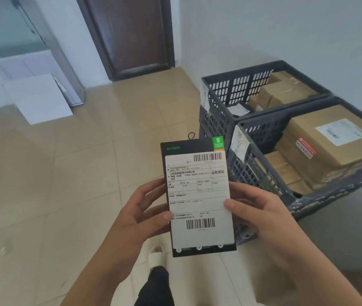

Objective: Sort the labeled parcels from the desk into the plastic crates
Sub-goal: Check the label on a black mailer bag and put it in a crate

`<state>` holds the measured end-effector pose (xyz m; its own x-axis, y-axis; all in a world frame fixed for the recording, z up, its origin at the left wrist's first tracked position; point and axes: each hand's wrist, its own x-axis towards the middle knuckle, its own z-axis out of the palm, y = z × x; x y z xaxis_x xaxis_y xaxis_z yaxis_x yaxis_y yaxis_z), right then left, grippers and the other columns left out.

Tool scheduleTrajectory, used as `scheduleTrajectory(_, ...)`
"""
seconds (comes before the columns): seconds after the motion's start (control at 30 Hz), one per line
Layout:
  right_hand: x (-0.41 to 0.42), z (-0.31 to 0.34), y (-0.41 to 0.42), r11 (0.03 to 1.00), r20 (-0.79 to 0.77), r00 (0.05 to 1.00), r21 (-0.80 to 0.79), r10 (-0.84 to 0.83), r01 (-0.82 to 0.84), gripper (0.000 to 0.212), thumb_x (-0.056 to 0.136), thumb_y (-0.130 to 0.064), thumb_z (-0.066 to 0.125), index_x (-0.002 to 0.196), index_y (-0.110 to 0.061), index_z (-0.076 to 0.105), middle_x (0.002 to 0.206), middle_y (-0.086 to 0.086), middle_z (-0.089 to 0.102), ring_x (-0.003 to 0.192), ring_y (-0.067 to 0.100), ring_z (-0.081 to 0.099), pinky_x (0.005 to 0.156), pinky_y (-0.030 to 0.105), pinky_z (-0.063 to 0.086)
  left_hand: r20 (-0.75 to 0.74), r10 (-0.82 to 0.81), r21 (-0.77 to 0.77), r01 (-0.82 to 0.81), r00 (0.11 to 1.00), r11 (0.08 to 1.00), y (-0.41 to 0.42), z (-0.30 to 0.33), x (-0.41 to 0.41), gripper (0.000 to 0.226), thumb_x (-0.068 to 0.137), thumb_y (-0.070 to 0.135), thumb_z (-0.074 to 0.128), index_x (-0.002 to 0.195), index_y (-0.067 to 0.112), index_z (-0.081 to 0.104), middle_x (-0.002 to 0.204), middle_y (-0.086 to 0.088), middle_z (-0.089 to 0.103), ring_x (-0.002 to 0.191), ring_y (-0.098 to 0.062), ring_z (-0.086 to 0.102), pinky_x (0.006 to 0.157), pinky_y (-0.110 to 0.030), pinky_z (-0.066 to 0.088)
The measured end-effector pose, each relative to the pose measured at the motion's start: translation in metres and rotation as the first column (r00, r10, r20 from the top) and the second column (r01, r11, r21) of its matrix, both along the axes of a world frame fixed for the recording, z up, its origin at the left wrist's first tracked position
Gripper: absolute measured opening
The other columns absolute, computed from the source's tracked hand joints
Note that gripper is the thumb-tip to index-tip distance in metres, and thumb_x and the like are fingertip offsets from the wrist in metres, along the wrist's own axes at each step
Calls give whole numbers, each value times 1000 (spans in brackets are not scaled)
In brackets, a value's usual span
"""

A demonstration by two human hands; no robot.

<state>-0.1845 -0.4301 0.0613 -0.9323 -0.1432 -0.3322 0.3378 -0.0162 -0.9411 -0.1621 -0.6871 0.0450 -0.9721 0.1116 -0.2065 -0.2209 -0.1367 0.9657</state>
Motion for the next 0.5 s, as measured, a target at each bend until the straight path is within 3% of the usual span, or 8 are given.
scheduleTrajectory(0.13, -72, -9, -22, 999, -8, 998, 7, -54, 54, 34, 93, -5, 65, 126, -16, 70, 113, 3, 79, 104, 24, 76, 89, 36, 61, -6, -65, 7, 65, 998, 998, -24, -11, -86, 58, 78, 16, 78, 131, 36, 64, 137, 4, 68, 117, -28, 70, 88, -38, 62)
scheduleTrajectory(0.27, -149, -5, -54, 993, -6, 993, -17, -118, 118, 42, 82, -19, 68, 123, -15, 70, 114, 2, 79, 105, 24, 76, 89, 37, 61, -26, -121, 0, 121, 992, 993, -49, -11, -176, 63, 77, 15, 76, 134, 40, 62, 131, 5, 71, 116, -24, 71, 85, -31, 61)
scheduleTrajectory(0.4, -216, 8, -80, 982, 24, 983, -43, -180, 181, 42, 81, -21, 67, 122, -13, 71, 114, 5, 79, 103, 28, 76, 87, 38, 63, -8, -260, -20, 260, 966, 965, -74, -1, -261, 74, 73, 23, 83, 134, 56, 56, 131, 7, 70, 116, -23, 70, 82, -34, 62)
scheduleTrajectory(0.5, -253, 10, -84, 961, 65, 961, -36, -270, 273, 40, 85, -19, 65, 124, -12, 70, 116, 4, 78, 105, 27, 76, 90, 41, 56, 14, -393, -12, 393, 919, 919, -77, 4, -322, 82, 66, 33, 85, 136, 58, 53, 133, 6, 69, 117, -26, 70, 82, -40, 62)
